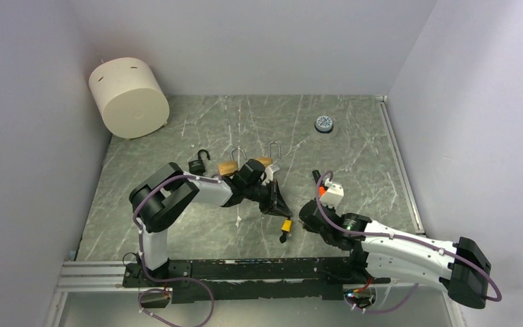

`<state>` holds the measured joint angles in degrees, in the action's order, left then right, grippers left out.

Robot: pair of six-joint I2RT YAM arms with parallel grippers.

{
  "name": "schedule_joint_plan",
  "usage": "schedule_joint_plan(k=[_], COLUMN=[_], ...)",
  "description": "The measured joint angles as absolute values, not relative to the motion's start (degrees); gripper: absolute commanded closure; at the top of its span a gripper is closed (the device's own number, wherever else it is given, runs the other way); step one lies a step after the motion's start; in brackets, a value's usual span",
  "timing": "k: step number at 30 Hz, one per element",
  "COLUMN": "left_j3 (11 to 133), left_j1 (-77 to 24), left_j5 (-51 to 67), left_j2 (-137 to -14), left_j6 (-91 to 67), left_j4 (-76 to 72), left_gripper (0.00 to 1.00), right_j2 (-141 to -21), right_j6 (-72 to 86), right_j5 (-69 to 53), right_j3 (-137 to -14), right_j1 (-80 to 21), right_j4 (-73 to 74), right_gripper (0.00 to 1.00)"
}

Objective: Unlock with the key

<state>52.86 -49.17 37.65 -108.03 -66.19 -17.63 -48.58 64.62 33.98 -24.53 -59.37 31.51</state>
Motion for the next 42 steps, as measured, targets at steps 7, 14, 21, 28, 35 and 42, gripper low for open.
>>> schedule_joint_plan(k=[7,14,21,28,35,42], left_j3=[48.84,47.4,45.21,44.01,42.76,42.76], left_j1=[-45.43,-44.25,-42.87,-42.63,-42.0,-41.56], left_j5=[41.36,42.59,43.77,43.77,43.94,43.9], left_j2=[-108.42,-108.64,-108.97,-110.8,-111.18,-110.93], left_j6=[-68.88,-69.06,-70.0,-70.39,-71.09,-70.02], left_j4=[-22.94,-25.28,-28.18,-30.81,-32.16,-31.05], left_gripper=[0.93,0.87,0.85,0.74,0.69,0.62], right_j2=[-48.9,-49.67,-49.93,-50.17,-50.19,-50.22], right_j6=[64.38,63.94,62.89,61.78,61.08,60.84], right_j5=[32.67,31.97,30.7,29.61,29.45,29.43], right_j3=[-23.94,-23.94,-23.92,-23.92,-23.81,-23.77], right_j1=[-59.22,-59.0,-58.96,-58.96,-58.96,-58.94], right_j4=[30.2,28.84,26.87,25.15,24.23,23.88], right_gripper=[1.0,1.0,1.0,1.0,1.0,1.0])
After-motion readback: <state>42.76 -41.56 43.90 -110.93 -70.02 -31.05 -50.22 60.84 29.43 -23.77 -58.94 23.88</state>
